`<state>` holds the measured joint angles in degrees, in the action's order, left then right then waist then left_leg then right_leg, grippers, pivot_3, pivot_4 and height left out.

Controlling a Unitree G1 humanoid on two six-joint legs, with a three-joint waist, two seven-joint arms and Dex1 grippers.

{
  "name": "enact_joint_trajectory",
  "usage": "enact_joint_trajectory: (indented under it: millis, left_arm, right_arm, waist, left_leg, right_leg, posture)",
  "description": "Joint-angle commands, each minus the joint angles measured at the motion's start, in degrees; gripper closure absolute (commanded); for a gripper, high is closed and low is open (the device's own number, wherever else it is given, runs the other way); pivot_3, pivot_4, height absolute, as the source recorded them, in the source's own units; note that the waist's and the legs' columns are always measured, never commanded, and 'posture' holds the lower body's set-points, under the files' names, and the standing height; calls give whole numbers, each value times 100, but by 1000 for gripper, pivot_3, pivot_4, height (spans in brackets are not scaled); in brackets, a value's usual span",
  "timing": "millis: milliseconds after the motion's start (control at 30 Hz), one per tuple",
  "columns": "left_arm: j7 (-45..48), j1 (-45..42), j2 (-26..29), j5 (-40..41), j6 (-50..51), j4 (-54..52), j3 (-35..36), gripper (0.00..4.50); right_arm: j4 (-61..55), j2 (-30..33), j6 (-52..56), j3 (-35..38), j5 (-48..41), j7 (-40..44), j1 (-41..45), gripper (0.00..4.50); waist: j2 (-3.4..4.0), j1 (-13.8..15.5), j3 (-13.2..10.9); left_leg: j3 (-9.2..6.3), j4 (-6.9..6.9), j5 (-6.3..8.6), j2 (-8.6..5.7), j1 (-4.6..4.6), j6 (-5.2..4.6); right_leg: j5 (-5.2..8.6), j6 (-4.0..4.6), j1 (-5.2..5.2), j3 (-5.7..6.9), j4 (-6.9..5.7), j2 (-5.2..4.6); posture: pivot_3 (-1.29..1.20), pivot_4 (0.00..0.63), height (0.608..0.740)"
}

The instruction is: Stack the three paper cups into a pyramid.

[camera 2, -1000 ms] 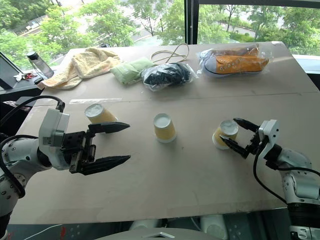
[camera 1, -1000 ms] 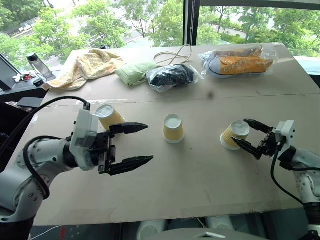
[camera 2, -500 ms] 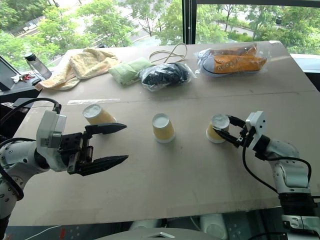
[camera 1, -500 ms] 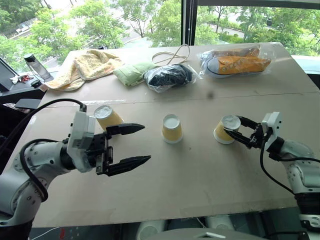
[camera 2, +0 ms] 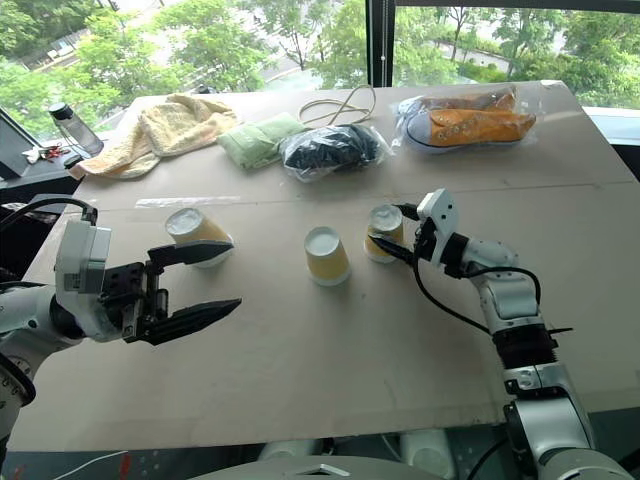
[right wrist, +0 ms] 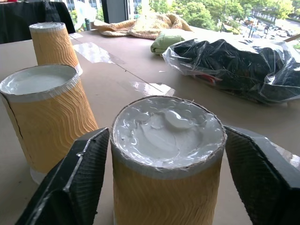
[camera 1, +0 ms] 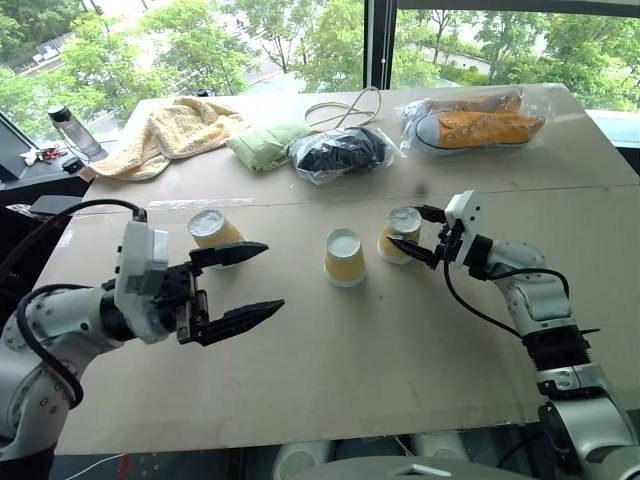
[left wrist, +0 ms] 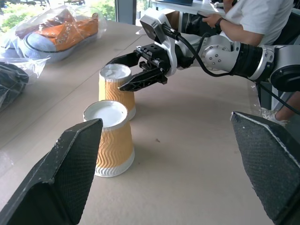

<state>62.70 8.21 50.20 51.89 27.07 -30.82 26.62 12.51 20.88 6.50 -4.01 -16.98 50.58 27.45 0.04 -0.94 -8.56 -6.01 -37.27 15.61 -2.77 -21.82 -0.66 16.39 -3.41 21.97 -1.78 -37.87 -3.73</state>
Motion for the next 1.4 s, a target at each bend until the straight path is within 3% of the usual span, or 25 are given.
enact_joint_trajectory:
  millis: [33, 267, 500, 1133, 1233, 1300, 1400]
  left_arm:
    - [-13, 84, -47, -10, -100, -100, 253, 0]
    - [7, 195, -138, -96, -175, 13, 300, 0]
    - [86, 109, -165, -126, -225, 203, 246, 0]
    - [44, 287, -219, -129, -220, 165, 431, 0]
    - [44, 334, -215, -111, -201, 117, 438, 0]
    - [54, 348, -197, -109, -191, 110, 439, 0]
    - [92, 346, -157, -132, -196, 128, 437, 0]
  right_arm:
    - [-338, 1, -37, 240, -225, 11, 114, 83]
    - [-1397, 68, 457, 290, -541, -79, 195, 83]
    - [-2573, -129, 1867, -524, -689, -317, 201, 83]
    - [-2013, -680, 2018, -1489, 194, -764, 124, 83]
    - [-2052, -753, 2030, -1471, 170, -787, 91, 893]
    - [-2075, -797, 2031, -1434, 155, -809, 82, 1900]
    - [-2120, -837, 2002, -1382, 124, -813, 86, 2289]
  waist:
    - [0, -1, 0]
    - [1, -3, -1]
    - [1, -6, -1]
    - [-8, -19, -6]
    - [-8, -21, -6]
    - [-8, -20, -6]
    - [-8, -21, -6]
  left_leg:
    - [0, 0, 0, 0, -1, 0]
    - [0, 5, 0, 1, -5, 0]
    - [-1, 9, 1, 6, -4, -2]
    - [0, 11, -3, 0, -10, 7]
    - [-1, 11, -3, 1, -9, 6]
    - [-1, 12, -3, 1, -9, 6]
    - [-1, 13, -3, 1, -9, 6]
  right_leg:
    - [0, 0, 2, -1, -1, 0]
    - [0, 0, 10, -7, -1, 0]
    - [0, 0, 12, -7, -3, 3]
    - [0, 0, 27, -9, -4, -1]
    - [0, 0, 27, -9, -6, -1]
    - [0, 0, 27, -8, -6, 0]
    - [0, 0, 27, -8, -5, 0]
  posture:
    - [0, 150, 740]
    - [0, 150, 740]
    - [0, 150, 740]
    - [0, 150, 740]
    - [0, 150, 740]
    - [0, 150, 740]
    - [0, 150, 740]
